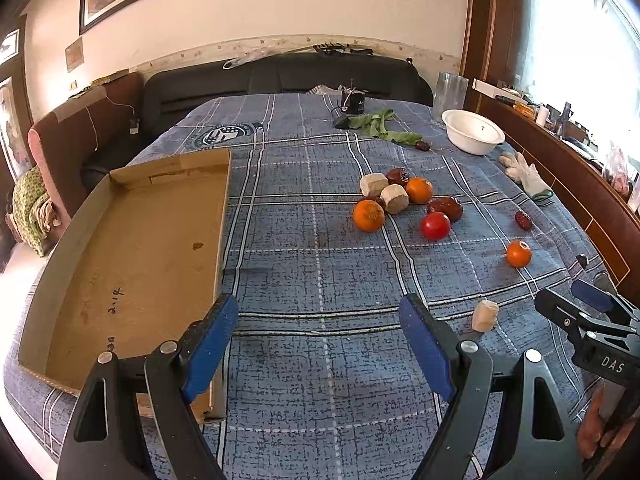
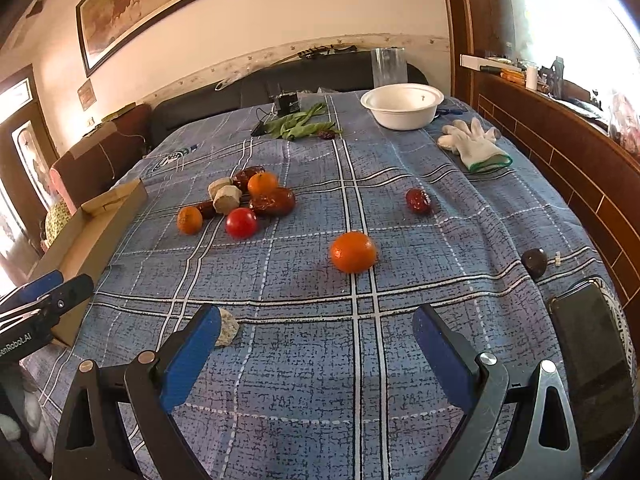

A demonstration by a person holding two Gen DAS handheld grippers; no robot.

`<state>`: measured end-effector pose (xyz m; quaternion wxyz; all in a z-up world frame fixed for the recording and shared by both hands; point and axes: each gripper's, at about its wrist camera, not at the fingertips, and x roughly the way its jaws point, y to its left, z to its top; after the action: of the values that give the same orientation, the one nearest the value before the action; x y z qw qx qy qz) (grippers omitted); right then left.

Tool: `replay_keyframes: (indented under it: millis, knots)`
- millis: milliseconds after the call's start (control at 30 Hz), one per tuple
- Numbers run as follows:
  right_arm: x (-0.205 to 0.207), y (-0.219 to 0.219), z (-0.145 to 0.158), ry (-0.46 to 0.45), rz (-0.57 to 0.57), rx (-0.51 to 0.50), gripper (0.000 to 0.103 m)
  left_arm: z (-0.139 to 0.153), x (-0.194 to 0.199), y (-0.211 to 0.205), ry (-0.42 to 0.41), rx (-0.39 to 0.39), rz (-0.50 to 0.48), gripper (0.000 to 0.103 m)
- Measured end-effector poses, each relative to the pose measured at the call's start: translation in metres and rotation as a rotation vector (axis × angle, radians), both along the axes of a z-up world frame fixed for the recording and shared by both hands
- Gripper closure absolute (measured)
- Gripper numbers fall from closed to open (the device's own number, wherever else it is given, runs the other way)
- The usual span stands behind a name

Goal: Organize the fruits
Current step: 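Move both tools from the cardboard box toward the fruits on the cloth, then grasp an orange with the left tool while the right tool grasps another orange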

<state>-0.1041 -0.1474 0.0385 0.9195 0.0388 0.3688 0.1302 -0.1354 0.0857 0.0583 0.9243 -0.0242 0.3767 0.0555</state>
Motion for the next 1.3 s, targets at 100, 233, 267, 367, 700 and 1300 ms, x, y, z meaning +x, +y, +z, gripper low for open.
replay_keyframes:
  millis: [100, 233, 267, 367, 700, 1300]
  knots:
    - [0.001, 0.001, -0.001, 0.011, 0.009, 0.007, 0.004, -0.002, 0.002, 0.0, 0.004, -0.011, 0.002, 0.021]
    - [0.0, 0.003, -0.002, 0.008, 0.026, 0.0, 0.004, -0.006, 0.004, -0.003, 0.011, -0.016, 0.0, 0.021]
    - [-0.001, 0.004, -0.002, 0.007, 0.029, -0.003, 0.004, -0.007, 0.004, -0.004, 0.014, -0.014, -0.001, 0.021]
    - [-0.001, 0.005, -0.002, 0.003, 0.034, -0.004, 0.004, -0.009, 0.006, -0.008, 0.02, -0.006, -0.009, 0.021]
    - [-0.001, 0.002, -0.002, 0.007, 0.039, 0.017, 0.004, -0.009, 0.007, -0.015, 0.018, 0.016, -0.011, 0.021]
    - [0.059, -0.021, 0.008, 0.106, 0.019, -0.03, 0.021, -0.003, 0.093, -0.014, 0.052, -0.055, -0.084, 0.021]
